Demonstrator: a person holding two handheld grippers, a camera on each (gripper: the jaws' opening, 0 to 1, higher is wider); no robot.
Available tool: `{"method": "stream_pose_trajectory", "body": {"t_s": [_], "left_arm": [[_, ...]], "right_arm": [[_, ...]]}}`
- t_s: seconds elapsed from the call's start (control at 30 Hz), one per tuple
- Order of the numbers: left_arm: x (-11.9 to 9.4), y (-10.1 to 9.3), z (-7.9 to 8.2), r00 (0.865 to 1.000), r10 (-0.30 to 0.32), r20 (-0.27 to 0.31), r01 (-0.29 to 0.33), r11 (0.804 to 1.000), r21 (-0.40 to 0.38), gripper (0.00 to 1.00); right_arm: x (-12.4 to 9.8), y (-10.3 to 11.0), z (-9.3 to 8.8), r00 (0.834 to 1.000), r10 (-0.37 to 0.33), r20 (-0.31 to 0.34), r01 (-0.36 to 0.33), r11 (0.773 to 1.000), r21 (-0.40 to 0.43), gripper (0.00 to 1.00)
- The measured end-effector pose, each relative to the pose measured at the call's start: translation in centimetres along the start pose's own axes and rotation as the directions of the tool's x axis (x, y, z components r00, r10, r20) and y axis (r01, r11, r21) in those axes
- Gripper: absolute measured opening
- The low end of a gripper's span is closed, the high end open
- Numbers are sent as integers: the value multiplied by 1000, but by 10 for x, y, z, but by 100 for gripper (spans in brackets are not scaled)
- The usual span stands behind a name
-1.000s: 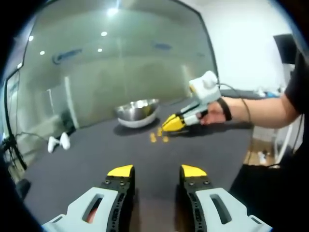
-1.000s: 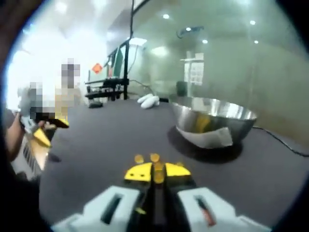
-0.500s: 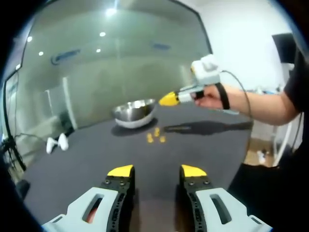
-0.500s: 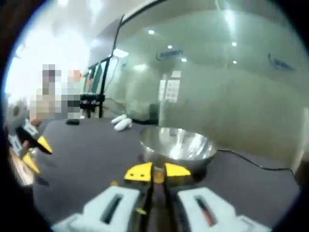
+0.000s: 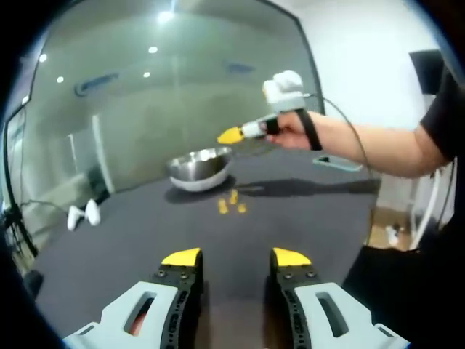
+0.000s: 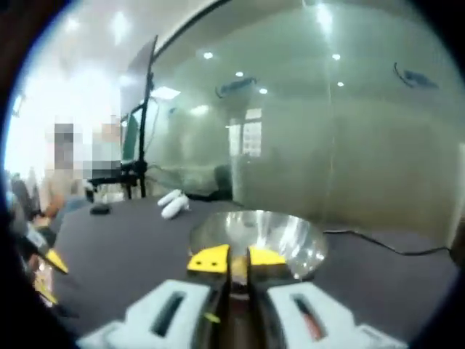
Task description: Pick up the QQ candy scattered on the table and place it into the stainless steel bowl on the table
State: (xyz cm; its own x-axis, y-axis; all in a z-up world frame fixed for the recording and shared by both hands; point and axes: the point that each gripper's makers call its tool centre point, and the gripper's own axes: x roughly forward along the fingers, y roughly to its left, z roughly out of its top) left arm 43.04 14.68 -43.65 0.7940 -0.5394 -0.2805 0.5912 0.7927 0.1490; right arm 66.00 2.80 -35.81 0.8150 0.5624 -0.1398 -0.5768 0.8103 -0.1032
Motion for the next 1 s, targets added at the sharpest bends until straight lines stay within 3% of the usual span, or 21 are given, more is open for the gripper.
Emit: {"method": "stream_pose_trajectory", "body": {"t_s": [0.43, 0.57, 1.0], "left_arm": [[-1, 4, -2, 1000, 4, -6, -4, 1000, -6, 39], [-1, 3, -2, 1000, -1, -8, 1, 1000, -7, 39], [-3, 3, -1, 1000, 7, -6, -7, 1000, -7, 39]], "right_arm": [[32, -5, -2, 999, 17, -37, -16, 1000, 17, 10], [29, 5, -12, 995, 61, -73, -55, 994, 91, 22], [21, 11, -5, 994, 85, -65, -80, 994, 73, 22]]}}
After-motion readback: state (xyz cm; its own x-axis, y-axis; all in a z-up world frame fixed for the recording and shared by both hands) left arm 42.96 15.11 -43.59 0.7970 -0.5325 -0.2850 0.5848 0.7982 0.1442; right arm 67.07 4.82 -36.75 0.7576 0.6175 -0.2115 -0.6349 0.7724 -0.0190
